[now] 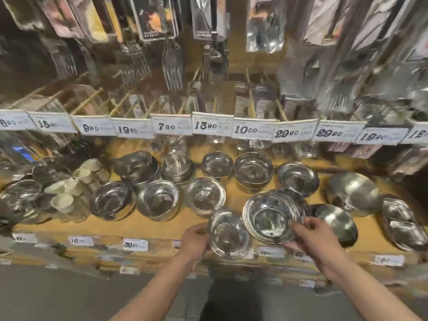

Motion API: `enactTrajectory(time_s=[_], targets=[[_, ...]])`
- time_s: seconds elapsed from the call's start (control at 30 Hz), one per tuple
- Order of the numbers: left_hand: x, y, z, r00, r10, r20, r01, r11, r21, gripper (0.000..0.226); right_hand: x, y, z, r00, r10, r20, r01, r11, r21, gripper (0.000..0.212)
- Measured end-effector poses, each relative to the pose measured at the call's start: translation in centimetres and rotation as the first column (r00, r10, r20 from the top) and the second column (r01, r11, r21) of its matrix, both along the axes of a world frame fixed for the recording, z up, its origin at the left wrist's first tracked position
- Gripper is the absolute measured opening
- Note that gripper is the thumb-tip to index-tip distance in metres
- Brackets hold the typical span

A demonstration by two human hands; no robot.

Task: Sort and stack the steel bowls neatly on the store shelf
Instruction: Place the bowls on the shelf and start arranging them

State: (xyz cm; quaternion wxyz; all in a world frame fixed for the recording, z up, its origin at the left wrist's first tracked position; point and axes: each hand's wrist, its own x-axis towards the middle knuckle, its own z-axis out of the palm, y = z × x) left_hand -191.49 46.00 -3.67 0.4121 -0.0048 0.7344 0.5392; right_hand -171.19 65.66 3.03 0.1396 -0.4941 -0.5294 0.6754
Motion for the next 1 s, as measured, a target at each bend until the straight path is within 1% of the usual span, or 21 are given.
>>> enactTrajectory(time_s=[0.07,0.17,0.23,0.33,0.43,0.5,0.57,0.63,0.7,0.83,0.9,0.97,1.0], targets=[[-0.2,0.7,-0.8,0.999,-0.033,0.029,0.033,0.999,0.007,0.023,-0.5,-0.7,-0.1,1.000,-0.028,0.009,0.028,1.000,-0.001,0.024],[-0.6,1.6,-2.0,0.990,-0.081,0.116,0.078,0.997,0.027,0.020,-1.3,-1.8,-0.1,0.997,-0.068,0.019,0.068,0.997,0.025,0.018],[-0.8,2.3,-2.5,0.982,-0.076,0.171,0.070,0.997,0.044,0.021,-1.6,-2.3,-0.2,0.996,-0.086,0.036,0.085,0.996,0.025,0.014],[-0.9,3.2,-2.8,0.981,-0.050,0.190,0.045,0.999,0.028,0.020,-2.0,-3.1,-0.7,0.992,-0.124,0.031,0.124,0.992,0.005,0.013],[-1.2,3.9,-3.2,0.982,-0.029,0.185,0.025,0.999,0.021,0.016,-2.5,-3.5,-1.3,0.993,-0.114,0.040,0.114,0.993,0.007,0.016],[-1.4,4.1,-3.4,0.971,-0.010,0.238,-0.003,0.999,0.053,0.012,-2.8,-3.6,-1.9,0.994,-0.105,0.038,0.105,0.994,-0.006,0.019],[-1.7,4.1,-3.4,0.960,-0.029,0.279,0.008,0.997,0.075,0.016,-3.2,-3.7,-2.5,0.994,-0.102,0.039,0.103,0.994,-0.032,0.022],[-2.0,3.8,-3.1,0.957,-0.095,0.274,0.078,0.994,0.073,0.021,-3.8,-3.9,-3.3,0.993,-0.110,0.044,0.112,0.992,-0.057,0.024],[-2.4,3.3,-2.8,0.957,-0.127,0.260,0.118,0.992,0.049,0.021,-4.5,-4.3,-4.0,0.991,-0.126,0.044,0.130,0.988,-0.081,0.020],[-3.8,2.2,-2.4,0.956,-0.072,0.283,0.063,0.997,0.042,0.017,-6.1,-5.1,-5.0,0.985,-0.164,0.054,0.169,0.981,-0.092,0.010],[-4.2,2.0,-2.0,0.951,-0.063,0.302,0.048,0.997,0.056,0.015,-6.7,-5.3,-5.4,0.981,-0.185,0.062,0.188,0.980,-0.062,0.015],[-4.3,2.2,-1.6,0.951,-0.087,0.297,0.070,0.995,0.068,0.011,-7.1,-5.6,-5.9,0.977,-0.202,0.072,0.204,0.979,-0.022,0.019],[-4.2,2.4,-1.4,0.953,-0.109,0.283,0.091,0.993,0.074,0.014,-7.2,-5.7,-6.0,0.976,-0.203,0.079,0.204,0.979,-0.003,0.020]])
